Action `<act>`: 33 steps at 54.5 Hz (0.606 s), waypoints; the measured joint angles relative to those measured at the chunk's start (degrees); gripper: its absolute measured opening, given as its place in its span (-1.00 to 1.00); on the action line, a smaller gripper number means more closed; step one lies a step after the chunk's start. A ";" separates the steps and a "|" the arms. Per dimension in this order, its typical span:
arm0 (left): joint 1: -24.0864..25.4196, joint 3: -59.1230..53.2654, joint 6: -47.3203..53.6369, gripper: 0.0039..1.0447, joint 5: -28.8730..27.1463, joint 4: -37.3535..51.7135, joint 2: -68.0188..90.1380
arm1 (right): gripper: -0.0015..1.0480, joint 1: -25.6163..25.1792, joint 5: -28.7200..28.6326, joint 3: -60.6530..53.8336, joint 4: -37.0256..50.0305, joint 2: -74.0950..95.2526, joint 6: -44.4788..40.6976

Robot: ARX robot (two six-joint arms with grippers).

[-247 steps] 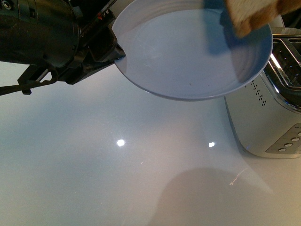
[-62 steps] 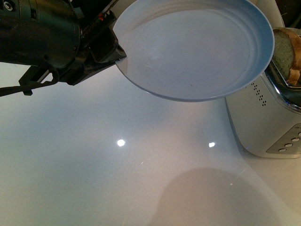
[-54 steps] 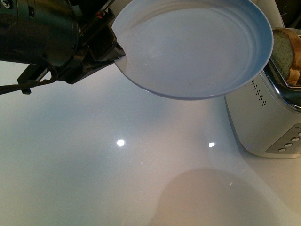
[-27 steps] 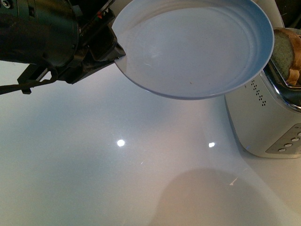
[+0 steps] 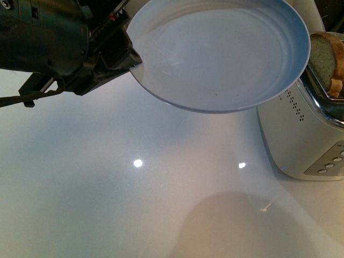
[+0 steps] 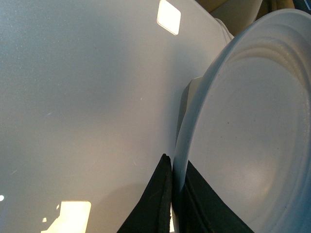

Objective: Left arm holds plate, right arm toasts bread

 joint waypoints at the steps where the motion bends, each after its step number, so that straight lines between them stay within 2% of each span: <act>1: 0.00 -0.02 0.00 -0.94 -0.04 0.00 0.00 | -0.96 0.00 0.00 -0.02 -0.11 -0.31 0.00; 15: 0.00 -0.02 0.00 -0.94 0.07 0.00 -0.09 | -0.95 0.00 0.02 -0.02 -0.37 -0.63 -0.02; 33: 0.00 -0.02 0.00 -0.94 0.02 0.00 -0.09 | 0.04 0.00 0.02 -0.02 -0.37 -0.63 -0.04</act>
